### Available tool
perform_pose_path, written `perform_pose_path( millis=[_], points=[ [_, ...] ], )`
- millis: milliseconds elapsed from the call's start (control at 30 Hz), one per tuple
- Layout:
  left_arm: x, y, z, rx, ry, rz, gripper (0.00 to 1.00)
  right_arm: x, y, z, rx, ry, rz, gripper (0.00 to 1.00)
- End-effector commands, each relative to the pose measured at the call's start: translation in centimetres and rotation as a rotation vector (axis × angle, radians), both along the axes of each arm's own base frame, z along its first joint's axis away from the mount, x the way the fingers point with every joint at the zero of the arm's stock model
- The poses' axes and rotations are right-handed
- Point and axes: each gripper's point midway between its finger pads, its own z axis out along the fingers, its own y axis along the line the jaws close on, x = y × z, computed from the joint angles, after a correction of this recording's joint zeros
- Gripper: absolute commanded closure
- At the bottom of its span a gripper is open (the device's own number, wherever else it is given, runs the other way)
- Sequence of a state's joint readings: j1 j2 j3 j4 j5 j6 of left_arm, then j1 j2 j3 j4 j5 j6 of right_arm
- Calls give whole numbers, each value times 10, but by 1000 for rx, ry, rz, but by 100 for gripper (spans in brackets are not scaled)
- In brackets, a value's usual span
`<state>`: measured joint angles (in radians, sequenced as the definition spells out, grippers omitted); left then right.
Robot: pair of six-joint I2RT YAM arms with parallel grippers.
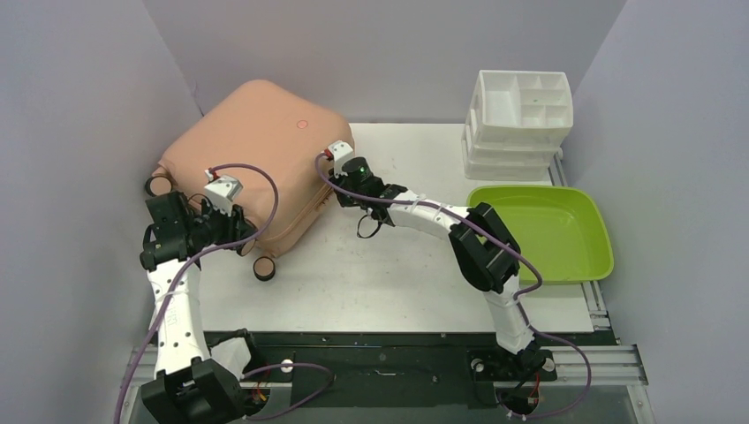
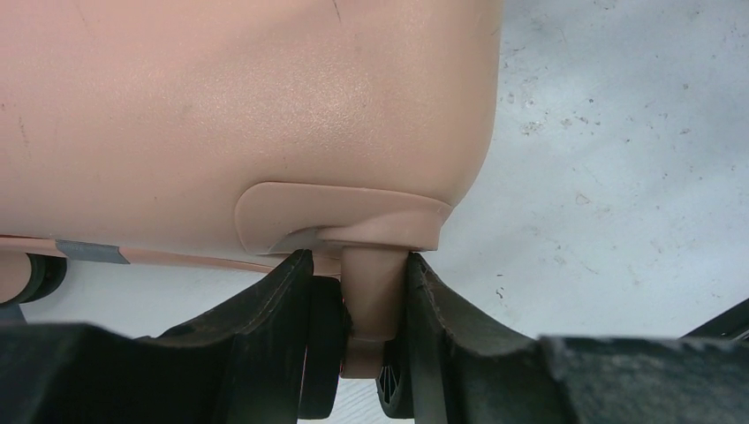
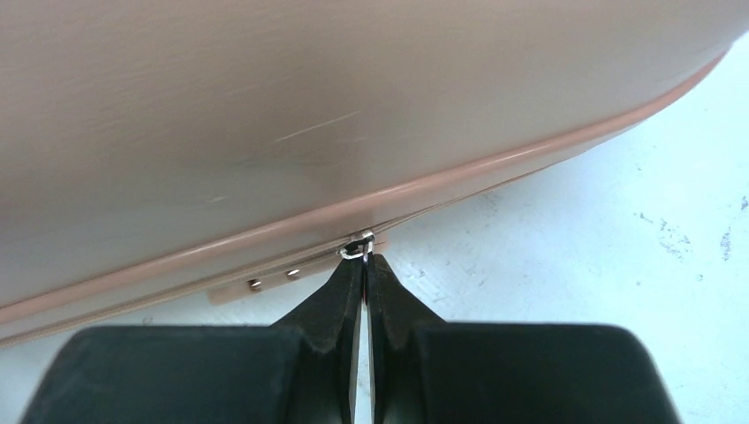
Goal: Open, take out, and arrange the luggage
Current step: Unzip the luggage at the center of the board.
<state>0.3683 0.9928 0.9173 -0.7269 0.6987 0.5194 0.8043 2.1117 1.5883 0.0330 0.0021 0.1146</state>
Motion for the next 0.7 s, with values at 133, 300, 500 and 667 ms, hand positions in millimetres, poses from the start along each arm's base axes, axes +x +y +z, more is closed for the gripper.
perform_pose_path(
  millis=[133, 300, 500, 667],
  points=[
    [-31, 36, -33, 183, 119, 111, 100, 67, -37, 27, 104, -7, -178, 100],
    [-53, 29, -28, 196, 127, 60, 100, 95, -50, 29, 129, 20, -231, 100],
    [-81, 8, -18, 192, 132, -80, 100, 136, -66, 32, 165, 25, -273, 100],
    [-103, -6, -15, 198, 142, -174, 100, 158, -76, 40, 156, -51, -288, 100]
  ],
)
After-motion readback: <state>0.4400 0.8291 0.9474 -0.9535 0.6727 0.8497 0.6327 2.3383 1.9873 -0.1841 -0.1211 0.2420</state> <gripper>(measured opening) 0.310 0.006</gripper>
